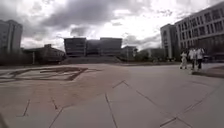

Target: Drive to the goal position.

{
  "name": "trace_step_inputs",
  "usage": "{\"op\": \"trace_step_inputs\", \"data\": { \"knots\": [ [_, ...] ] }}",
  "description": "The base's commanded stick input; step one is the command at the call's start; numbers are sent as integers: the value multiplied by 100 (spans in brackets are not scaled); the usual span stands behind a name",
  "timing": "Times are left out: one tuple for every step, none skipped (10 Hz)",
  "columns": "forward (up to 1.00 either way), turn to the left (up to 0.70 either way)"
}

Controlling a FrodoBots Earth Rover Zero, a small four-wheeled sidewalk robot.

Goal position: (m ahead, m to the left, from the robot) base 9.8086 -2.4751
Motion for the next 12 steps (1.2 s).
{"op": "trace_step_inputs", "data": {
  "knots": [
    [50,1],
    [50,1],
    [50,1],
    [50,1],
    [50,1],
    [50,1],
    [50,1],
    [50,1],
    [50,1],
    [50,1],
    [50,1],
    [50,1]
  ]
}}
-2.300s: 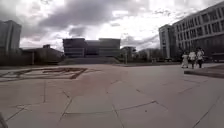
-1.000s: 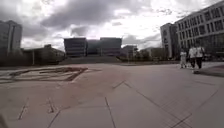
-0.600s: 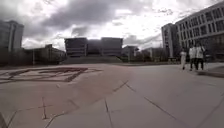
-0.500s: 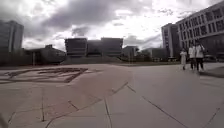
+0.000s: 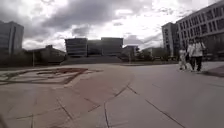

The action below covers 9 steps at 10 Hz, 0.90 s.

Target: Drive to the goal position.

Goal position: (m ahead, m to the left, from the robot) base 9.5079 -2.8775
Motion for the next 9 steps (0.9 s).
{"op": "trace_step_inputs", "data": {
  "knots": [
    [50,1],
    [50,1],
    [50,1],
    [50,1],
    [50,1],
    [50,1],
    [50,1],
    [50,1],
    [50,1]
  ]
}}
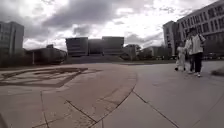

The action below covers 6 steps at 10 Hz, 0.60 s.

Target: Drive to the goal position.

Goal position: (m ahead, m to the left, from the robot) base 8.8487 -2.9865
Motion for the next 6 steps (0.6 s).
{"op": "trace_step_inputs", "data": {
  "knots": [
    [50,1],
    [50,1],
    [50,1],
    [50,1],
    [50,1],
    [50,1]
  ]
}}
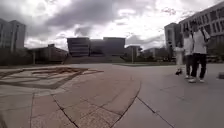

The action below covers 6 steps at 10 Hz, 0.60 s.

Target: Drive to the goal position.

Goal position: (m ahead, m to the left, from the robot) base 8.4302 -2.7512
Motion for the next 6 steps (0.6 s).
{"op": "trace_step_inputs", "data": {
  "knots": [
    [50,1],
    [50,1],
    [50,1],
    [50,1],
    [50,1],
    [50,1]
  ]
}}
